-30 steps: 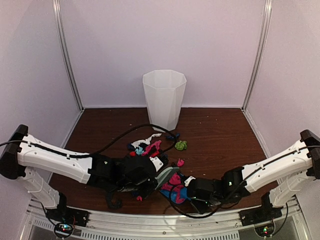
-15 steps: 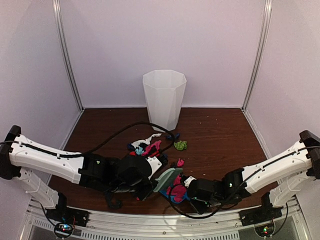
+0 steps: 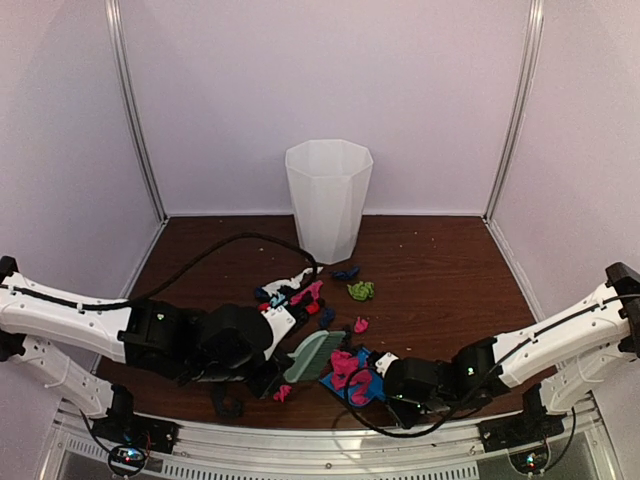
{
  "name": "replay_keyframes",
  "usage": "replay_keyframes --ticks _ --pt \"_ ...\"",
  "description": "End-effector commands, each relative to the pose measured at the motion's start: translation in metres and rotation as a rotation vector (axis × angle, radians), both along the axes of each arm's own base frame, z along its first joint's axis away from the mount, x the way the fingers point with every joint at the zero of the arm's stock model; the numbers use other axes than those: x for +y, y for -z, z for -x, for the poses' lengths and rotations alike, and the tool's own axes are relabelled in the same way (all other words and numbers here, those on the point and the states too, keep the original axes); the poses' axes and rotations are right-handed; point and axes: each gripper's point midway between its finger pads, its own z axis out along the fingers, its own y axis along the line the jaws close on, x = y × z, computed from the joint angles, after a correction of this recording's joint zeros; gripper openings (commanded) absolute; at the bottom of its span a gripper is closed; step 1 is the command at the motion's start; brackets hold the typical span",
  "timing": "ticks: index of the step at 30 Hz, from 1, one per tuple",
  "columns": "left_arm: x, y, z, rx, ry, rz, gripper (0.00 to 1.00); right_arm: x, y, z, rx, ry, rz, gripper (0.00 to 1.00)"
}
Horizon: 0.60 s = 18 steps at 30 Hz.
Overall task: Sweep away the paper scraps from the table
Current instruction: Sweep the paper scraps into the dustpan.
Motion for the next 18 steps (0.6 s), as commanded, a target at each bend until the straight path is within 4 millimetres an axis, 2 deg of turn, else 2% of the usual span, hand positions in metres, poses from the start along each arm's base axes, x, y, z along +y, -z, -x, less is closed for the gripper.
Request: replay_keyframes --ticks 1,6,12,18 --pt "0.012 -0.017 -0.022 -0.104 -0.128 0.029 0.00 -0.017 0.005 -0.002 0.001 0.036 0.036 0.00" --pt "0.012 -0.014 -0.049 -0.213 -0.239 -0.034 0.00 -0.017 0.007 -0.001 0.008 0.035 0.040 0.00" --pt "-0.004 0.001 -0.081 -0.229 -0.258 -0.055 0.00 -0.018 0.008 -0.001 0.009 0.037 0.044 0.00" --pt "-0.037 0.013 -0.085 -0.212 -0.154 -0.055 0.00 -0.018 0.005 -0.003 0.001 0.046 0.050 0.00"
